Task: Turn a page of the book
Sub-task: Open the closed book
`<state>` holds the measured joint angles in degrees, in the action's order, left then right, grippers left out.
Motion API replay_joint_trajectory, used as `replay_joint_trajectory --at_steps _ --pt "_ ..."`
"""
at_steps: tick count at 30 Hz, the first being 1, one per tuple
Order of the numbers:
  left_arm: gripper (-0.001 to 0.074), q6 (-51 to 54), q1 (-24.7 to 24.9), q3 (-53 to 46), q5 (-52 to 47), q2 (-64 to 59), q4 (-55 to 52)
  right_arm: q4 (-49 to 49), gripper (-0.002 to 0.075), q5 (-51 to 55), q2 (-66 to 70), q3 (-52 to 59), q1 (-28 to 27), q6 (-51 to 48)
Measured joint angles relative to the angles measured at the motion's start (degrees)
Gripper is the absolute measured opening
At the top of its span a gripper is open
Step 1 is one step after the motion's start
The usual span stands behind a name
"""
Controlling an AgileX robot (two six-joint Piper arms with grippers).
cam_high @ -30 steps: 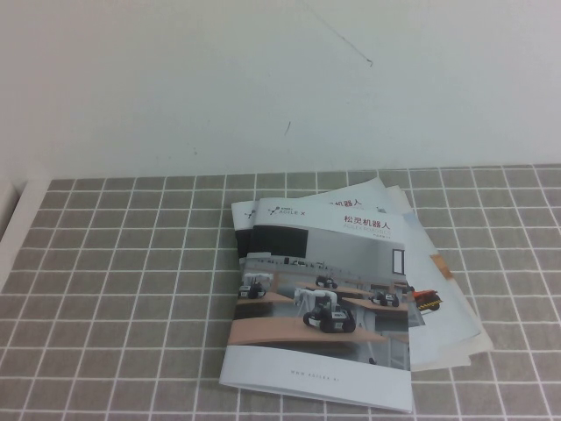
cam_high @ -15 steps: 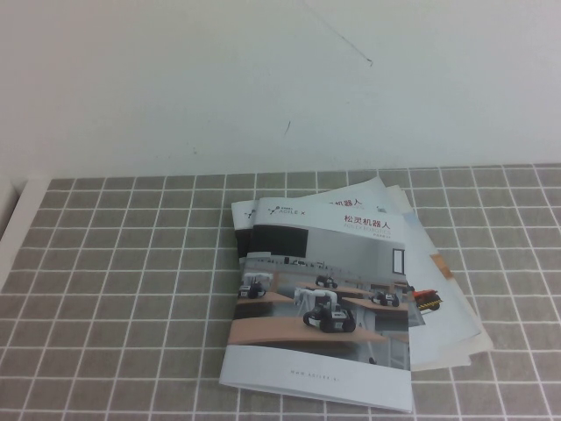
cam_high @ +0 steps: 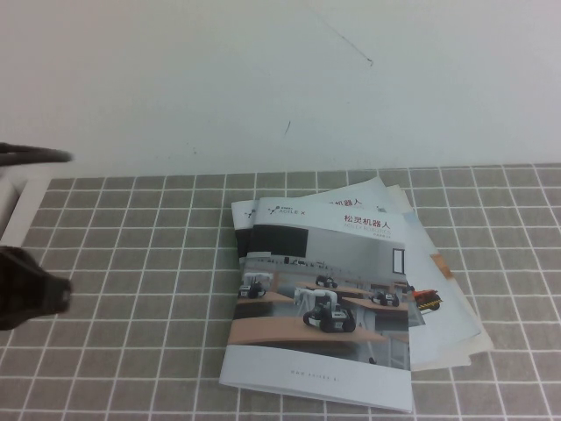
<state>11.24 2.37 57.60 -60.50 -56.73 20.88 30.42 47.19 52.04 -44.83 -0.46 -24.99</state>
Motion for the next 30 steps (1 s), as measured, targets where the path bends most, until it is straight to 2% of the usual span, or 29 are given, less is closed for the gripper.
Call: replay_joint_trajectory --at_steps 5,8,12,17,21,30 --pt "-0.0004 12.8 0.1 0.0 1.4 -12.6 12.7 9.9 -0.0002 4.3 3.4 1.5 1.0 -7.5" --pt "-0.0004 15.9 0.1 0.0 5.5 -18.4 18.3 15.3 0.0001 6.8 4.3 3.2 1.3 -10.4" --pt "-0.0004 21.5 0.6 0.0 8.4 -25.2 24.0 20.8 0.0034 4.9 4.5 6.1 3.5 -13.1" --pt "-0.0004 24.2 4.1 0.0 13.0 -34.1 25.2 23.4 0.0120 -0.4 7.4 7.8 7.6 -14.2" --pt "-0.0004 26.0 7.7 0.0 16.2 -40.0 25.9 24.1 0.0179 -3.9 10.9 7.9 8.9 -14.9" --pt "-0.0004 28.3 9.7 0.1 18.7 -44.7 28.1 26.4 0.0196 -6.9 21.1 8.0 9.0 -19.4"
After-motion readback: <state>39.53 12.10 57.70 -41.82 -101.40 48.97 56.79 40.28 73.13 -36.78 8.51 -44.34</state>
